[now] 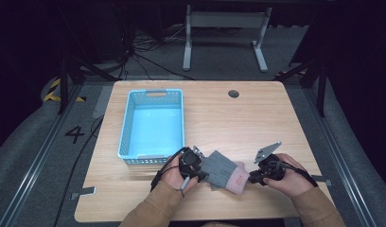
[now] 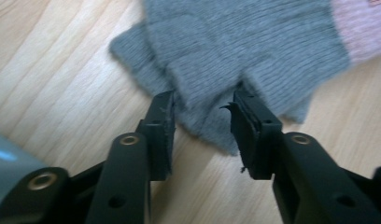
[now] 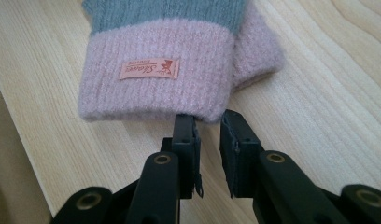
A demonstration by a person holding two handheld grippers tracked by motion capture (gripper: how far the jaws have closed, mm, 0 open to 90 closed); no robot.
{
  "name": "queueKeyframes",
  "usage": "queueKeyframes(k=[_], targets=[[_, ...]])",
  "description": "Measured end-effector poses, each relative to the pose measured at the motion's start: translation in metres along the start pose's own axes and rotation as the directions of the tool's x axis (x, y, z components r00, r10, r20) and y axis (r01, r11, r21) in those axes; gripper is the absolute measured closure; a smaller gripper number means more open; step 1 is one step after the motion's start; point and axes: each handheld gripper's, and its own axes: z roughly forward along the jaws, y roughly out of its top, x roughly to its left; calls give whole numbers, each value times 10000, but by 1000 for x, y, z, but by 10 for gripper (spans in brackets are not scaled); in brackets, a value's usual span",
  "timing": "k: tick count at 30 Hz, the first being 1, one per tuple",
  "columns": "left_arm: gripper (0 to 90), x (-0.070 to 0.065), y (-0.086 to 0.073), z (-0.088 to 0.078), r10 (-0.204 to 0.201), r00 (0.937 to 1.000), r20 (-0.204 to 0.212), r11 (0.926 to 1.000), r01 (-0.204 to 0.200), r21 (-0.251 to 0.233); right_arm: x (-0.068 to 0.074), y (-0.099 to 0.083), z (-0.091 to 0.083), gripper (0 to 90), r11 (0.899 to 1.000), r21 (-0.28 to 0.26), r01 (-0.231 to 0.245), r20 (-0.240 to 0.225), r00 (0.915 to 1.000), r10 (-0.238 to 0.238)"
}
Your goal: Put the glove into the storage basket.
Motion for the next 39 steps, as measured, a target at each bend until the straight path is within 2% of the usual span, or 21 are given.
queueKeyframes(k=[7,10,13,16,21,24,32,39], targets=[[666,4,0,3,-294,9996,4,9995,294,101,1,-1,2,785,10000,65,53,38,10000,-53],[694,2,1,3,-218,9997,-122,9997,219,82,2,0,3,791,10000,77,64,59,10000,-64],[781,0,2,2,-114,9990,-433,9999,115,13,3,0,3,797,10000,79,59,98,9999,-60],[857,-2,2,0,-106,9992,-375,9999,102,-110,4,0,2,798,9999,87,73,132,9999,-74],[873,-3,2,0,-29,9988,-488,9999,23,-123,4,1,1,799,9999,18,169,185,9997,-169],[879,-5,3,-3,1,9989,-473,9997,-12,-224,5,2,0,848,9998,74,205,210,9996,-206],[882,-12,2,-17,181,9993,-342,9985,-198,-515,6,6,-12,872,9998,-202,64,284,9996,-58],[882,-19,-2,-33,88,9995,-303,9963,-114,-852,1,12,-22,874,9982,-602,2,357,9994,19]])
